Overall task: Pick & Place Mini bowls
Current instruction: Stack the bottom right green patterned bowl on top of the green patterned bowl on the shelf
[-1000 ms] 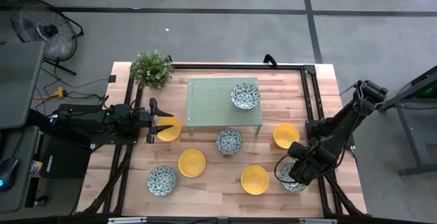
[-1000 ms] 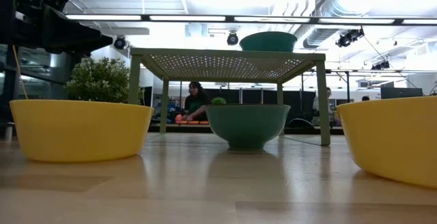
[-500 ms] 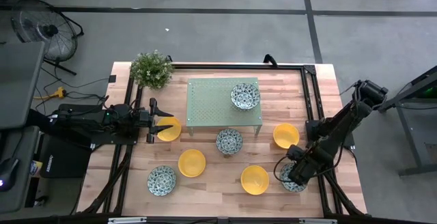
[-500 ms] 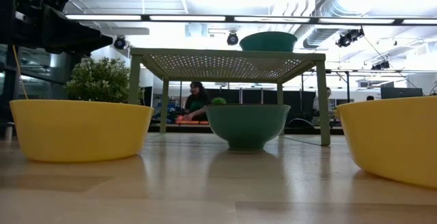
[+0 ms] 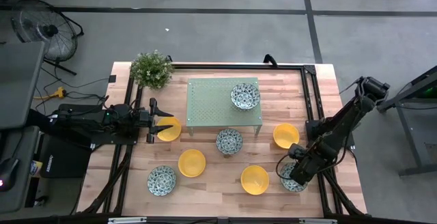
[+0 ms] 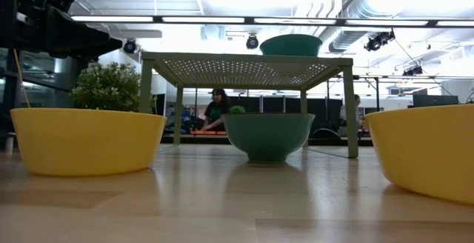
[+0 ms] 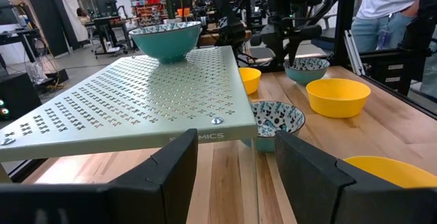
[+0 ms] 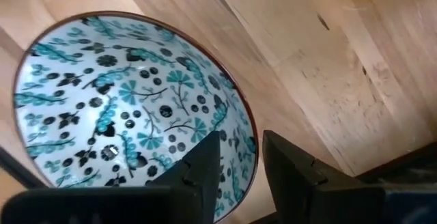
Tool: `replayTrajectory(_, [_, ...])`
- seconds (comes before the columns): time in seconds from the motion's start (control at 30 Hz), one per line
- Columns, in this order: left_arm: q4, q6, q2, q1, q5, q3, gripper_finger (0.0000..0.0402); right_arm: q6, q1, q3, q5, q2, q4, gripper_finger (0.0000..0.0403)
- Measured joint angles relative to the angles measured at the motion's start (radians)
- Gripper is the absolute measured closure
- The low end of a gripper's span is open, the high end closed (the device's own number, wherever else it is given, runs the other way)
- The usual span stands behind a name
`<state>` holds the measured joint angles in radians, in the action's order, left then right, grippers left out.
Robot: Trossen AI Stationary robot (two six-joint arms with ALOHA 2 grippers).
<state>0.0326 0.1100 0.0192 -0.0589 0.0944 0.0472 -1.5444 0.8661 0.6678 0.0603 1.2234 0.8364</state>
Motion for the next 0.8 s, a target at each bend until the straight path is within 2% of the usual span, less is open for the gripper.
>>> replayTrajectory(0.33, [0.000, 0.000, 0.000, 0.000, 0.000, 0.000, 0.0211, 0.000, 0.000, -0.001, -0.003, -0.004, -0.016, 0.0359])
replayTrajectory(0.8, [0.000, 0.000, 0.000, 0.000, 0.000, 0.000, 0.0211, 0.030, -0.001, -0.025, 0.016, -0.006, -0.046, 0.0392])
